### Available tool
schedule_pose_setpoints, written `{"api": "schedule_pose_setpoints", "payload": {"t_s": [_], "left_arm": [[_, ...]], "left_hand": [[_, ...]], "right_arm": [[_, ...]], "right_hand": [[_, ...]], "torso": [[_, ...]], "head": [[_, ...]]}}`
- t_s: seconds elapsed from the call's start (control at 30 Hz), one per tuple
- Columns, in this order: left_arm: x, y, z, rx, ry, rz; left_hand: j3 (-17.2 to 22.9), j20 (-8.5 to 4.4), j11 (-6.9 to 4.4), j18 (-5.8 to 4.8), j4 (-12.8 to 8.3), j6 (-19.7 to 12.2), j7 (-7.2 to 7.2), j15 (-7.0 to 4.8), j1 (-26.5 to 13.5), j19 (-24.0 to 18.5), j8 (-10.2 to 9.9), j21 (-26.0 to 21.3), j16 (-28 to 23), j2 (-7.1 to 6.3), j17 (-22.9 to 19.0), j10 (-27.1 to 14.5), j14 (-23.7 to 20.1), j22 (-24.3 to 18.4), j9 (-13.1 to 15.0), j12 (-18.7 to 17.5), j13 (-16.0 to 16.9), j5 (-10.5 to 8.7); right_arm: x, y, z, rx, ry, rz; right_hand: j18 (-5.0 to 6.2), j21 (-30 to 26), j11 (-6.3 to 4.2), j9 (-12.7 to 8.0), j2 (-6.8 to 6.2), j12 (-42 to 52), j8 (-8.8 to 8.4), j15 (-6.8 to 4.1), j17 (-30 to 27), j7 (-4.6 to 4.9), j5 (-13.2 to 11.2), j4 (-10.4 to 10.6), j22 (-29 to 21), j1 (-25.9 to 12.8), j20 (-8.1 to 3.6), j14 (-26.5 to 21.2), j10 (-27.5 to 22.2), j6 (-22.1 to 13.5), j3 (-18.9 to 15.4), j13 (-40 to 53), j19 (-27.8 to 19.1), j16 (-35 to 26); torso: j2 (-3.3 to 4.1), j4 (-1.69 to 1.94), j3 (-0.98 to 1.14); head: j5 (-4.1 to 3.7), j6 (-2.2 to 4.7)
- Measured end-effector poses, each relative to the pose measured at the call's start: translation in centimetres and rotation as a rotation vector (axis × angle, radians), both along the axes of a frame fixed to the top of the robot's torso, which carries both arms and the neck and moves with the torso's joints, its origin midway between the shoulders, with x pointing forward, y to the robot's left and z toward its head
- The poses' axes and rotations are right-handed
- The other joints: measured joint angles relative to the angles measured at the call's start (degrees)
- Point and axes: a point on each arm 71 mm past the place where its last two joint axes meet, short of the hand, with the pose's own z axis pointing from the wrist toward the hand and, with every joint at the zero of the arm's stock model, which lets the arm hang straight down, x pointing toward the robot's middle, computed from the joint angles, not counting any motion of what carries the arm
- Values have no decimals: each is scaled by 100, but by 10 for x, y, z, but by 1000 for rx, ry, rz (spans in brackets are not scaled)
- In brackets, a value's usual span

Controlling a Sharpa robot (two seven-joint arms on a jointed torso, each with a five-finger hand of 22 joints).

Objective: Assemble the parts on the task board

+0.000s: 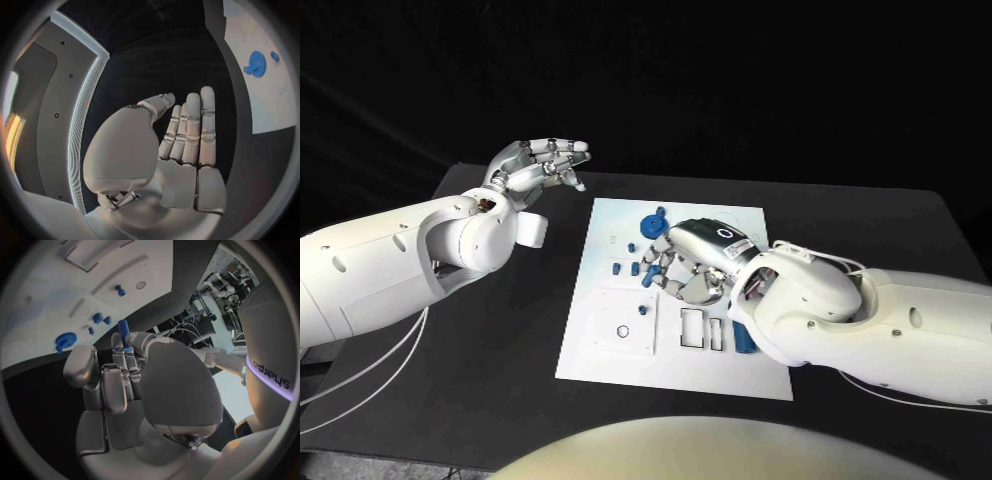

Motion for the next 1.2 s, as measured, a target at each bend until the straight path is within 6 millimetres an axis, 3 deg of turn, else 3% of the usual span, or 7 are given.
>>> {"api": "schedule_pose_setpoints", "payload": {"t_s": [0.3, 0.77, 0.8, 0.83, 0.87, 0.9, 1.2], "left_arm": [[0, -2, 0, -2, 1, -5], [0, -3, 0, -4, 2, -10], [0, -3, 0, -4, 2, -10], [0, -3, 0, -4, 2, -10], [0, -3, 0, -4, 2, -10], [0, -3, 0, -4, 2, -11], [0, -4, -1, -4, 3, -12]], "left_hand": [[0, 0, 0, 0, 0, 0, 0, 0, 0, 0, 0, 0, 0, 0, 0, 0, 0, -1, -1, 0, 0, 0], [0, 0, 0, -1, 0, 0, 0, 0, 0, 0, 32, 21, 22, 0, 1, 0, 0, 6, -1, 19, -7, 0], [0, 0, 0, 0, 0, 0, 0, 0, 0, 0, 32, 21, 22, 0, 1, 0, 0, 6, -1, 19, -7, 0], [0, 0, 0, 0, 0, 0, 0, 0, 0, 0, 32, 21, 22, 0, 0, 0, 0, 6, -1, 19, -7, 0], [0, 12, 4, 0, 0, -12, 13, 0, 0, -12, 32, 21, 22, 0, -2, -4, 0, 6, -1, 19, -7, 0], [0, 20, 21, -1, 0, -24, 24, 0, 0, -20, 32, 21, 22, 0, -5, -21, 0, 6, -1, 19, -6, 0], [0, 20, 20, 0, 0, -31, 31, 0, 0, -20, 32, 21, 22, 0, -5, -20, 0, 5, -2, 19, -6, 0]], "right_arm": [[-14, 32, -22, 22, 50, 84], [-19, 39, -48, -16, 109, 107], [-19, 38, -49, -20, 111, 107], [-18, 38, -49, -23, 112, 106], [-18, 38, -50, -27, 114, 106], [-18, 38, -51, -30, 115, 106], [-16, 37, -54, -55, 126, 108]], "right_hand": [[0, -34, -4, 34, -23, -1, 1, 0, -16, 2, -4, -19, -1, -23, 0, 0, 8, -2, 13, -1, 0, 0], [0, -67, 2, 37, -60, -1, 68, 1, -28, 10, -12, -20, 4, -60, -21, 0, 17, -11, 13, -1, -22, 0], [0, -67, 1, 37, -60, 0, 68, 1, -28, 10, -147, -33, 4, -60, -21, 0, 16, -12, -1, -1, -22, 0], [0, -67, -65, 36, -57, -18, 179, -2, -28, 11, -854, -96, 4, -60, -21, -2, 82, -13, -63, 7, -22, 0], [0, -66, -71, 36, -56, -35, 201, -13, -28, 11, -1131, -120, 4, -60, -21, -13, 88, -13, -87, 4, -22, 0], [0, -66, -102, 36, -55, -44, 253, -21, -28, 11, -1233, -131, 4, -61, -21, -22, 119, -14, -99, 1, -22, 0], [0, -80, -141, 36, 16, -44, 266, -22, -44, 12, -1302, -140, 3, -99, -21, -22, 160, -32, -108, -2, -22, 0]], "torso": [[5, 3, -2], [4, -9, 7], [4, -10, 7], [4, -11, 7], [4, -11, 7], [4, -12, 7], [5, -4, 1]], "head": [[75, -23], [149, -58], [150, -58], [153, -59], [155, -60], [157, -61], [153, -62]]}}
